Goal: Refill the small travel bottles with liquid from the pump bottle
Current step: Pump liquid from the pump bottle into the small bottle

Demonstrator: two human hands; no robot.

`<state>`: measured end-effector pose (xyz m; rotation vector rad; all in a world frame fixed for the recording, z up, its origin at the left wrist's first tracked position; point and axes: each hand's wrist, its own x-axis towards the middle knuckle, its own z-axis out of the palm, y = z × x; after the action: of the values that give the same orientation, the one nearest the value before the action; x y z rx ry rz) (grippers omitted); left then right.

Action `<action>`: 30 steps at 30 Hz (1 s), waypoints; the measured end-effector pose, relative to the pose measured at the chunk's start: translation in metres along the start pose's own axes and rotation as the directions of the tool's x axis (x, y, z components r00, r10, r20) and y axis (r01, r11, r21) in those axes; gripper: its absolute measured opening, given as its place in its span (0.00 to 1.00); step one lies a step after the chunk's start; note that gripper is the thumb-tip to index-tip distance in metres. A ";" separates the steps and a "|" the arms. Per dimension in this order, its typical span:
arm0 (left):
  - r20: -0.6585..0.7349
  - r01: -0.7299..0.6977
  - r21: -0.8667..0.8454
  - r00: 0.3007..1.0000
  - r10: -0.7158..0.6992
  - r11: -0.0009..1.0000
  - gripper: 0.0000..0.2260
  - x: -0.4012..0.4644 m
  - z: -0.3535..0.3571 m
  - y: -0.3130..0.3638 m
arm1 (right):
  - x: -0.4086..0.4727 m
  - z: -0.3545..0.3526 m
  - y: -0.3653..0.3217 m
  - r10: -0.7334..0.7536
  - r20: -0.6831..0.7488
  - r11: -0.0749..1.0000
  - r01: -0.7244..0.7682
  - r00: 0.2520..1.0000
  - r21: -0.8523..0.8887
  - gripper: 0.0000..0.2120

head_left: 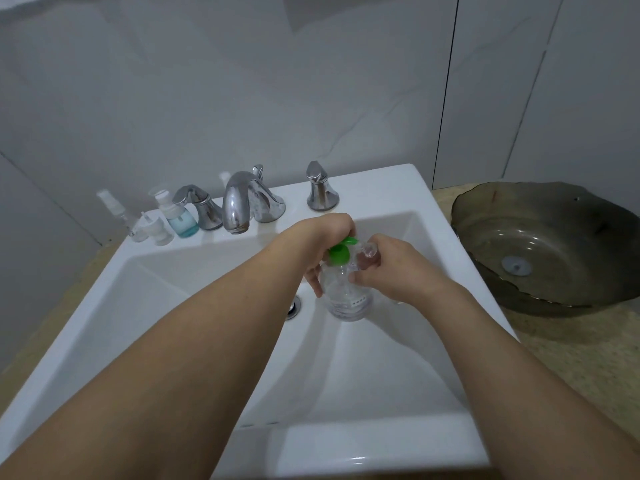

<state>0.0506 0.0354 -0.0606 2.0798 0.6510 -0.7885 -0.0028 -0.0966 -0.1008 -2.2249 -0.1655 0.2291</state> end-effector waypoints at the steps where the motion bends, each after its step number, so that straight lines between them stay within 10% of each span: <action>1: -0.009 -0.005 0.009 1.000 0.005 1.000 0.14 0.000 0.000 0.000 | 0.000 0.000 0.000 -0.002 0.002 1.000 0.002 1.000 0.010 0.14; 30: -0.024 -0.024 0.033 0.999 0.025 0.999 0.14 -0.004 0.004 0.001 | 0.006 0.002 0.006 0.007 -0.004 1.000 -0.007 1.000 0.007 0.18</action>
<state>0.0480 0.0308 -0.0592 2.1261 0.6288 -0.7662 0.0027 -0.0973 -0.1071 -2.2194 -0.1543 0.2282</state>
